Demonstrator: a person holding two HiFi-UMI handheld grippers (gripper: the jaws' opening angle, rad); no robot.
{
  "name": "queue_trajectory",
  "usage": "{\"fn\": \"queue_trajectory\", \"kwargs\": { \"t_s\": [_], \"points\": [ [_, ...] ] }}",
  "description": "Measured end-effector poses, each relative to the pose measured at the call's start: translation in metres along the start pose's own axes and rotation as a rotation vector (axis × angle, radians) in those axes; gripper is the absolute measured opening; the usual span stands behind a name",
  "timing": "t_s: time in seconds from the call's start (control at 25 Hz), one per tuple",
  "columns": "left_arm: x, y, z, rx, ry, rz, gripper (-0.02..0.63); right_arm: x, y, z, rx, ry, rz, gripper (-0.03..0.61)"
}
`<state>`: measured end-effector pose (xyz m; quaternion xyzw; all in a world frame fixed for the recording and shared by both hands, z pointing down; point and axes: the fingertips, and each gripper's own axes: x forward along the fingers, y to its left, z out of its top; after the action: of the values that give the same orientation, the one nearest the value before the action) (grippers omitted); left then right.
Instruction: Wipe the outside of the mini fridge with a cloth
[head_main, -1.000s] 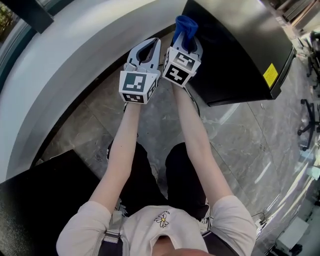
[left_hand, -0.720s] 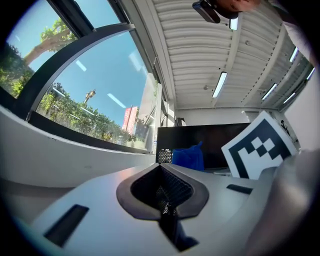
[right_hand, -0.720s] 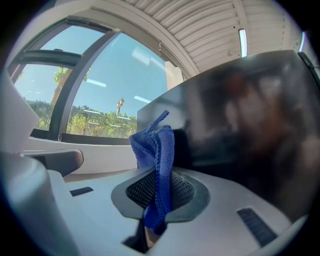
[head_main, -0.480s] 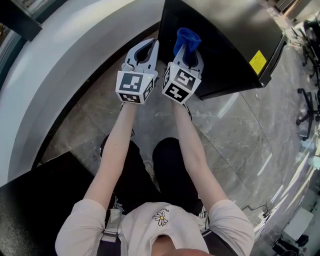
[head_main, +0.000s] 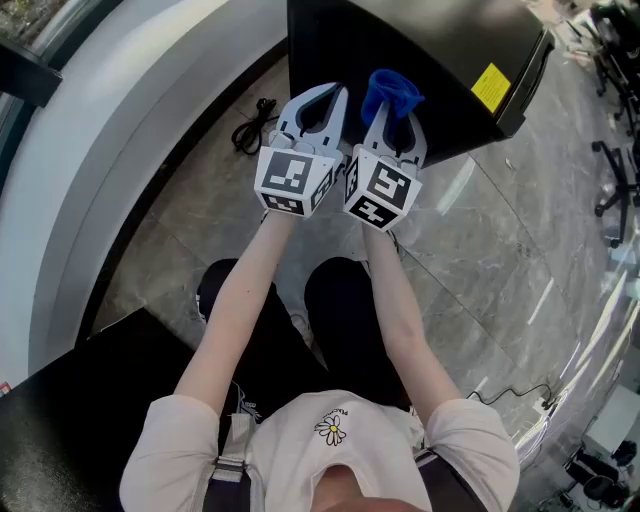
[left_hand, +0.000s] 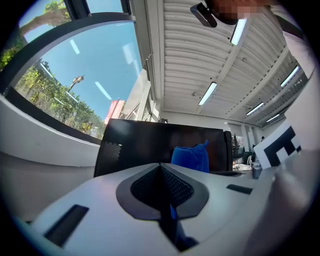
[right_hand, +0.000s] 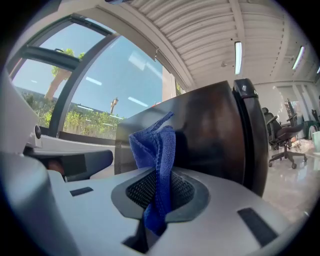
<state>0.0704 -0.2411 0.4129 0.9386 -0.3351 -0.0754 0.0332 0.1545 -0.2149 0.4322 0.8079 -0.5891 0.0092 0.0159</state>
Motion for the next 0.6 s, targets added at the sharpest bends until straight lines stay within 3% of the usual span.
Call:
{"fn": "queue_trajectory", "kwargs": {
  "t_s": [0.24,0.4,0.6],
  "points": [
    [0.017,-0.039,-0.003,-0.03,0.009,-0.057,0.005,-0.022,-0.031,0.008,-0.017,0.006,-0.01,0.061],
    [0.019,-0.059,0.004,0.009,-0.004,-0.119,0.005,-0.028,-0.039,0.011,-0.004,0.01,0.008,0.061],
    [0.014,-0.061,-0.001,0.012,0.007,-0.107,0.005,-0.039,-0.053,0.012,-0.009,-0.002,-0.023,0.061]
  ]
}}
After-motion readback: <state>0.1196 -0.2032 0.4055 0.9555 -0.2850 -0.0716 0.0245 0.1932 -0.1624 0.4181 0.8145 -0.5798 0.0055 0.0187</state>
